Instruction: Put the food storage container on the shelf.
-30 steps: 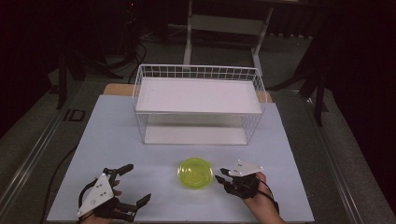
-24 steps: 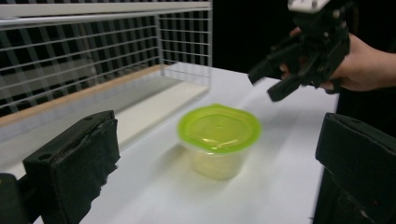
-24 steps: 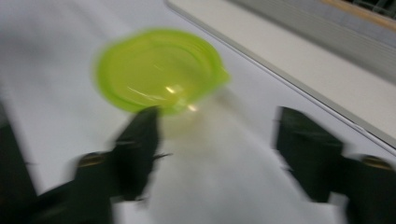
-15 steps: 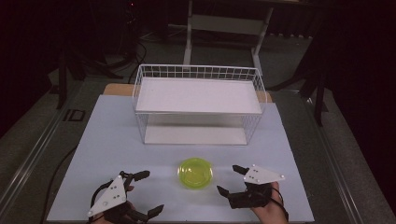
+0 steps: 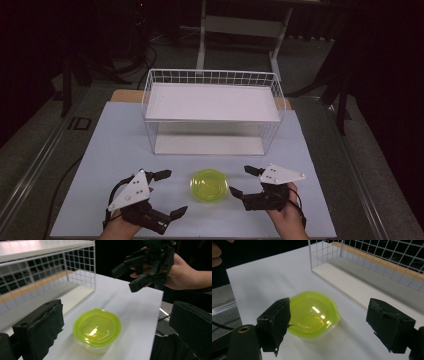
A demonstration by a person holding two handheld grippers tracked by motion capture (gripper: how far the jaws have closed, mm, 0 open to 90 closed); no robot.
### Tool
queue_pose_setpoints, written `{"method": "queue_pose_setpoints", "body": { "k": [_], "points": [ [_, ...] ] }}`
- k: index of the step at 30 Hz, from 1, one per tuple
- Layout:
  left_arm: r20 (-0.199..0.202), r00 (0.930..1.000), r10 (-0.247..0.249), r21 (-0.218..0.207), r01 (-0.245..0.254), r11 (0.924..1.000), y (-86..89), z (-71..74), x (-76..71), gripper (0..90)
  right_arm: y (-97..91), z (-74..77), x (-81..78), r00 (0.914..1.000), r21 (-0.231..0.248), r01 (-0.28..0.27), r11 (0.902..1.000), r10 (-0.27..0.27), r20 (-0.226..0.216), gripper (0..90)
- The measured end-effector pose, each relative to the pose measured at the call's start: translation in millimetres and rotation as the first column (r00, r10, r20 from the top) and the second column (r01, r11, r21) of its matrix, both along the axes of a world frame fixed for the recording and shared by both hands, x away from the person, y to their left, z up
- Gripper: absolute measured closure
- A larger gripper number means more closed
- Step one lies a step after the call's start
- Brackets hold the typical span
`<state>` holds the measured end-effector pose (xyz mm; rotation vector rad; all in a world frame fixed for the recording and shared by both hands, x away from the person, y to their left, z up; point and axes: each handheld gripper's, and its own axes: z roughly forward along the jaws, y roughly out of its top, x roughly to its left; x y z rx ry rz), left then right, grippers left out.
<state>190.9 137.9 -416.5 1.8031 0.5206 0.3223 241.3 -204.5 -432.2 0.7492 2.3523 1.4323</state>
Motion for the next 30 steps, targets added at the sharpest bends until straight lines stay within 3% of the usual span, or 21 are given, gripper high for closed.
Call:
{"method": "queue_pose_setpoints", "body": {
  "k": [4, 9, 15, 17, 20, 21, 25, 26, 27, 30],
  "points": [
    [-0.019, 0.9998, -0.007, -0.02, 0.007, 0.9998, -4.7, 4.4, 10.9, 0.3, 4.5, 3.0, 5.0, 0.9998, -0.012, 0.01, 0.9999, -0.011, -0.015, 17.9],
    [-0.058, 0.998, 0.026, -0.041, -0.029, 0.9987, -8.4, -3.9, 25.2, 0.3, 7.1, 1.2, 11.6, 0.9991, 0.016, 0.023, 0.9996, -0.023, -0.037, 13.8],
    [-0.142, 0.9869, 0.078, -0.055, -0.086, 0.9948, -13.0, -21.7, 43.2, 4.9, 12.6, -3.8, 21.7, 0.9951, 0.03, 0.063, 0.9976, -0.061, -0.079, 13.6],
    [-0.178, 0.9803, 0.086, -0.055, -0.097, 0.9938, -15.0, -28.7, 49.9, 5.8, 15.6, -6.8, 24.1, 0.9949, 0.023, 0.062, 0.9978, -0.06, -0.081, 13.8],
    [-0.236, 0.9674, 0.093, -0.059, -0.11, 0.9922, -18.0, -38.8, 57.3, 7.1, 18.8, -12.2, 27.4, 0.9925, 0.025, 0.061, 0.9978, -0.058, -0.108, 19.2],
    [-0.248, 0.9633, 0.103, -0.059, -0.121, 0.9908, -19.5, -41.5, 58.4, 12.2, 18.9, -13.8, 28.3, 0.9919, 0.023, 0.063, 0.9977, -0.06, -0.112, 20.6],
    [-0.319, 0.9393, 0.127, -0.03, -0.144, 0.9892, -27.2, -51.8, 66.0, 15.3, 19.7, -22.1, 33.2, 0.9841, 0.029, 0.082, 0.9962, -0.076, -0.161, 23.3],
    [-0.338, 0.9309, 0.138, -0.022, -0.154, 0.9879, -28.3, -54.9, 67.6, 15.8, 20.4, -24.4, 33.8, 0.9828, 0.021, 0.085, 0.9961, -0.081, -0.166, 23.5],
    [-0.377, 0.9154, 0.14, -0.01, -0.156, 0.9878, -29.0, -58.9, 70.4, 16.8, 21.0, -26.9, 34.4, 0.9817, 0.015, 0.089, 0.9959, -0.085, -0.17, 23.5],
    [-0.421, 0.8931, 0.159, 0.009, -0.171, 0.9851, -29.5, -67.3, 73.0, 16.9, 22.2, -32.9, 34.8, 0.9763, 0.008, 0.102, 0.9948, -0.098, -0.193, 23.5]
  ]
}}
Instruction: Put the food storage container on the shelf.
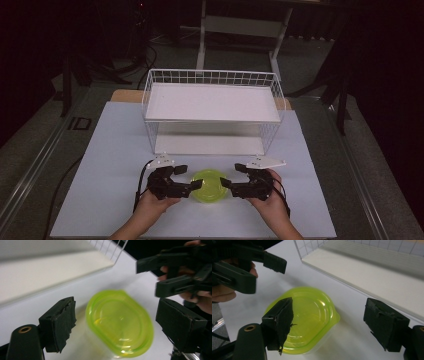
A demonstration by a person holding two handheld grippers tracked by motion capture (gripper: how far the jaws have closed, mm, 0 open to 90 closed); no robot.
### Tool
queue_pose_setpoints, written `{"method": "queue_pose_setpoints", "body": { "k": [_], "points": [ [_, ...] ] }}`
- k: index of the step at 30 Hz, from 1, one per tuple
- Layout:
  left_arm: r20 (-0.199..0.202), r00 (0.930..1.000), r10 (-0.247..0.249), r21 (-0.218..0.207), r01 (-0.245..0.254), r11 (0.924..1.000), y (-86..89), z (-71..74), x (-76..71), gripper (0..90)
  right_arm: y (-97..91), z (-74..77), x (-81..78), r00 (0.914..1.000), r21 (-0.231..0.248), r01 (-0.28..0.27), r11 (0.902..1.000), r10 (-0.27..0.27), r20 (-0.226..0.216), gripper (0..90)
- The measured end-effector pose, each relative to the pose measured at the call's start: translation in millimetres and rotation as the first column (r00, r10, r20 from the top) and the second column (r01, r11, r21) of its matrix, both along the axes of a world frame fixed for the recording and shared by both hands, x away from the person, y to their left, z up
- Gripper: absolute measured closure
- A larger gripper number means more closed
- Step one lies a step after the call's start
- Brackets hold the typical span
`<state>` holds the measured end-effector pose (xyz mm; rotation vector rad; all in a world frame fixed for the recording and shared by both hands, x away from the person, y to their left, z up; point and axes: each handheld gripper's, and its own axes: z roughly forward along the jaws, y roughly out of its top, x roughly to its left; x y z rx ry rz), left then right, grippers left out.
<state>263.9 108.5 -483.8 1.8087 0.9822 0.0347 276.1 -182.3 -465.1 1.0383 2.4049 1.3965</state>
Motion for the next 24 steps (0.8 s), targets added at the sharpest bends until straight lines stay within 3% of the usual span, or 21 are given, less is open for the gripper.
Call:
{"method": "queue_pose_setpoints", "body": {
  "k": [3, 11, 16, 22, 24],
  "points": [
    [-0.022, 0.9997, 0.012, 0.003, -0.012, 0.9999, -0.3, -4.9, 0.1, 20.6, 0.6, -5.6, -0.2, 0.9999, -0.022, 0.011, 0.9997, -0.011, -0.012, 27.9],
    [-0.081, 0.9964, 0.024, 0.007, -0.024, 0.9997, -0.1, -16.0, -1.7, 26.8, 3.6, -20.3, 0.5, 0.9962, -0.014, 0.013, 0.9998, -0.014, -0.086, 32.1],
    [-0.111, 0.993, 0.039, 0.003, -0.039, 0.9992, 0.8, -18.6, -1.7, 41.9, 6.1, -26.8, 0.6, 0.9931, -0.029, 0.013, 0.9995, -0.017, -0.116, 37.1],
    [-0.145, 0.9889, 0.03, 0.008, -0.029, 0.9995, 1.3, -22.0, -1.1, 53.2, 5.3, -29.3, -0.1, 0.9859, -0.037, 0.016, 0.9992, -0.022, -0.166, 47.7],
    [-0.17, 0.9851, 0.025, -0.01, -0.027, 0.9996, 2.6, -24.2, 0.0, 57.3, 4.6, -29.5, -0.2, 0.984, -0.035, 0.017, 0.9992, -0.023, -0.177, 51.5]
  ]
}}
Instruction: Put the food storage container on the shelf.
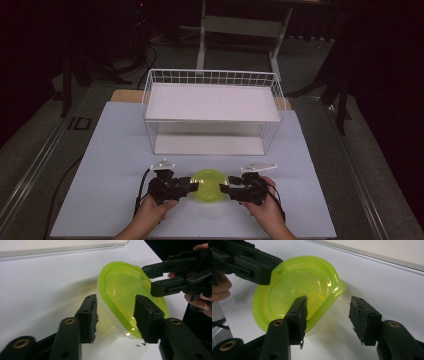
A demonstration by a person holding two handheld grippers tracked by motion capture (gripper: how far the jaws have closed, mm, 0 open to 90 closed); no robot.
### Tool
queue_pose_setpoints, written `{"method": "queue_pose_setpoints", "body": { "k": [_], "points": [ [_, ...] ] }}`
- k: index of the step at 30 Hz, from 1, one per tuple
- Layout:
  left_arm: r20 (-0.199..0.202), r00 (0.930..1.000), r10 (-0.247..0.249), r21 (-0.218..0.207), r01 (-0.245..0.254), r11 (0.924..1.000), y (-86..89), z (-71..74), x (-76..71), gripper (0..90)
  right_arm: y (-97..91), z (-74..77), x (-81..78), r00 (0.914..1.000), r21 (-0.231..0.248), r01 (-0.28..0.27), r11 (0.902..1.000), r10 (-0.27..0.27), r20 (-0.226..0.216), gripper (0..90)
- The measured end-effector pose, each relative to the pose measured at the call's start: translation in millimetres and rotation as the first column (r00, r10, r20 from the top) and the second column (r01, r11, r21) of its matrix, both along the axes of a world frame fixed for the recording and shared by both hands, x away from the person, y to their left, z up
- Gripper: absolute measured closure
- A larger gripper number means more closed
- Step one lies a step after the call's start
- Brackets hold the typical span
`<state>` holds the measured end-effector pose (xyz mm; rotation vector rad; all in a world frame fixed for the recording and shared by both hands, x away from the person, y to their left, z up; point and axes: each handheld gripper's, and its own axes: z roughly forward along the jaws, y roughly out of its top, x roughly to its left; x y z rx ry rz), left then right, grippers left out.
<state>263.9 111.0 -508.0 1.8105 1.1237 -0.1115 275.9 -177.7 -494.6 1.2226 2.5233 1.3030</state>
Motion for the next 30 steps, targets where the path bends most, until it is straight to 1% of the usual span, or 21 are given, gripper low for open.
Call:
{"method": "queue_pose_setpoints", "body": {
  "k": [1, 2, 3, 4, 5, 7, 9, 11, 12, 13, 14, 15, 18, 19, 20, 21, 22, 24, 27, 28, 30],
  "points": [
    [-0.015, 0.9999, -0.007, 0.002, 0.007, 1.0, -0.4, -1.5, 0.6, 58.1, -0.3, 0.1, 0.0, 0.9999, 0.006, -0.003, 1.0, 0.003, -0.01, 52.1],
    [-0.014, 0.9998, -0.011, 0.006, 0.011, 0.9999, -0.8, -2.7, 0.1, 58.7, -0.1, 0.4, 0.1, 0.9998, 0.006, 0.003, 1.0, -0.003, -0.021, 53.0],
    [-0.019, 0.9997, -0.013, -0.004, 0.013, 0.9999, -0.3, -3.2, -0.1, 61.8, 0.3, 0.6, 0.1, 0.9996, 0.01, -0.004, 0.9999, 0.005, -0.028, 55.9],
    [-0.028, 0.9995, -0.013, -0.007, 0.013, 0.9999, -0.1, -3.1, -0.1, 62.3, 0.4, 1.2, -0.1, 0.9993, 0.012, -0.012, 0.9999, 0.012, -0.035, 56.6],
    [-0.027, 0.9995, -0.015, -0.005, 0.015, 0.9999, 0.1, -2.9, -0.4, 62.8, 0.9, 1.7, -0.8, 0.9994, 0.007, -0.012, 0.9999, 0.012, -0.032, 57.7],
    [-0.037, 0.9991, -0.022, -0.024, 0.021, 0.9995, 0.8, -2.6, -1.5, 66.0, 1.8, 3.4, -1.8, 0.9988, 0.007, -0.014, 0.9999, 0.014, -0.047, 61.4],
    [-0.034, 0.999, -0.031, -0.027, 0.03, 0.9992, 0.4, -0.3, -3.9, 68.4, 2.0, 4.5, -3.6, 0.9991, 0.008, -0.009, 0.9999, 0.009, -0.041, 64.8],
    [-0.02, 0.9994, -0.03, 0.002, 0.03, 0.9996, -0.6, 4.3, -7.1, 71.7, 1.9, 5.7, -6.3, 0.999, 0.02, -0.011, 0.9997, 0.012, -0.042, 68.2],
    [-0.018, 0.9995, -0.025, 0.006, 0.025, 0.9997, -1.0, 5.3, -9.0, 72.8, 2.3, 6.4, -8.0, 0.9991, 0.028, -0.009, 0.9996, 0.01, -0.04, 69.6],
    [-0.024, 0.9995, -0.023, -0.003, 0.023, 0.9997, -0.6, 5.7, -10.7, 74.4, 2.9, 7.6, -10.1, 0.9994, 0.029, -0.003, 0.9996, 0.004, -0.035, 72.5],
    [-0.03, 0.9993, -0.021, 0.001, 0.021, 0.9998, 0.0, 6.4, -11.6, 76.0, 2.7, 9.6, -11.8, 0.9995, 0.046, -0.005, 0.9989, 0.006, -0.032, 74.5],
    [-0.038, 0.9991, -0.017, 0.002, 0.017, 0.9999, 0.1, 7.4, -13.0, 76.8, 3.1, 11.2, -12.9, 0.9992, 0.054, -0.012, 0.9985, 0.014, -0.037, 75.6],
    [-0.043, 0.9991, -0.002, 0.013, 0.003, 0.9999, 0.7, 10.5, -16.5, 79.7, 5.7, 15.6, -17.7, 0.9998, 0.049, -0.013, 0.9987, 0.014, -0.014, 78.7],
    [-0.032, 0.9995, -0.003, 0.023, 0.003, 0.9997, 0.4, 12.0, -17.5, 80.9, 6.3, 16.8, -18.5, 0.9999, 0.041, -0.01, 0.9991, 0.01, -0.005, 80.0],
    [-0.025, 0.9997, -0.002, 0.031, 0.002, 0.9995, -0.3, 13.5, -18.3, 81.0, 7.4, 18.2, -19.3, 0.9999, 0.023, -0.013, 0.9997, 0.012, 0.01, 80.1],
    [-0.03, 0.9995, 0.0, 0.021, 0.0, 0.9998, 0.1, 14.6, -17.8, 81.1, 7.8, 19.4, -19.6, 0.9999, 0.018, -0.012, 0.9998, 0.012, 0.008, 80.1],
    [-0.034, 0.9994, 0.0, 0.016, 0.001, 0.9999, 0.6, 15.6, -16.8, 81.2, 7.1, 20.0, -19.1, 1.0, 0.027, -0.008, 0.9996, 0.008, 0.006, 80.2],
    [-0.023, 0.9997, 0.0, 0.019, 0.001, 0.9998, 0.0, 19.2, -16.2, 81.3, 6.4, 22.2, -18.6, 1.0, 0.034, -0.002, 0.9994, 0.002, 0.007, 80.2],
    [-0.013, 0.9999, 0.0, -0.013, 0.0, 0.9999, 1.3, 28.2, -14.8, 81.3, 4.5, 29.9, -18.6, 0.9996, 0.049, 0.005, 0.9988, -0.007, 0.027, 80.2],
    [-0.005, 1.0, -0.001, -0.023, 0.001, 0.9997, 1.7, 32.2, -14.3, 81.4, 3.3, 33.3, -18.1, 0.9995, 0.061, 0.007, 0.9981, -0.009, 0.032, 80.2],
    [0.016, 0.9999, -0.002, -0.026, 0.002, 0.9997, 1.4, 41.4, -13.7, 81.5, 1.4, 41.0, -16.9, 0.9992, 0.074, 0.007, 0.9972, -0.01, 0.039, 80.2]
  ]
}}
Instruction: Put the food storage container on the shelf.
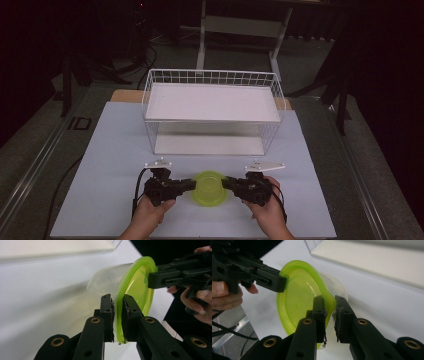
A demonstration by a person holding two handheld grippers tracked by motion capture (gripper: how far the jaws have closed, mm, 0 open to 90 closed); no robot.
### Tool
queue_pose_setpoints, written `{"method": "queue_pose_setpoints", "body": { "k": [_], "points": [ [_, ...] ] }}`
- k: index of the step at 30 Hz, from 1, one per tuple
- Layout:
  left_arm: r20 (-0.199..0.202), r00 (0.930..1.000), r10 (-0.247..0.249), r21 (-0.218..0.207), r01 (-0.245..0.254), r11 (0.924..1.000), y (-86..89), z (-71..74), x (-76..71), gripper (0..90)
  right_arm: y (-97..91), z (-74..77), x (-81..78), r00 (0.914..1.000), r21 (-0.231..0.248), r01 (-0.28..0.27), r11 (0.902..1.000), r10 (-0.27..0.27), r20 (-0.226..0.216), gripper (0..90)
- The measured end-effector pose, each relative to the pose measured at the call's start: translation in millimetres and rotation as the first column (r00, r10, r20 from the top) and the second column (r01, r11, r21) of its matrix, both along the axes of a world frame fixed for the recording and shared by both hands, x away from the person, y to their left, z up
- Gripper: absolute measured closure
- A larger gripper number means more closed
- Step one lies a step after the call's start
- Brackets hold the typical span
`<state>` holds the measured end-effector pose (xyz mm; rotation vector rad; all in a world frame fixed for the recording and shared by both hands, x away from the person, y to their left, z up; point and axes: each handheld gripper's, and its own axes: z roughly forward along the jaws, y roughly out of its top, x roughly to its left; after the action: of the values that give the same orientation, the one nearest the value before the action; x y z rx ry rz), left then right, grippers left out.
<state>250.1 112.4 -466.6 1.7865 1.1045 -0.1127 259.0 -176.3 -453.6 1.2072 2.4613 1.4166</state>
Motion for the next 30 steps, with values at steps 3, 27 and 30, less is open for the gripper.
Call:
{"method": "queue_pose_setpoints", "body": {
  "k": [3, 27, 30],
  "points": [
    [0.025, 0.9997, -0.004, -0.011, 0.004, 0.9999, 0.5, 13.5, 2.4, 81.7, -1.1, 12.5, 2.0, 0.9999, 0.008, -0.001, 1.0, 0.001, 0.014, 80.1],
    [0.137, 0.9905, 0.013, -0.073, -0.003, 0.9973, 10.5, 113.6, 38.9, 81.8, 6.1, 117.7, 27.5, 0.9816, 0.039, 0.036, 0.9986, -0.043, 0.186, 79.8],
    [0.152, 0.9882, 0.019, -0.067, -0.009, 0.9977, 11.6, 122.5, 45.0, 81.8, 8.5, 125.4, 32.8, 0.9795, 0.046, 0.05, 0.9977, -0.058, 0.193, 79.7]
  ]
}}
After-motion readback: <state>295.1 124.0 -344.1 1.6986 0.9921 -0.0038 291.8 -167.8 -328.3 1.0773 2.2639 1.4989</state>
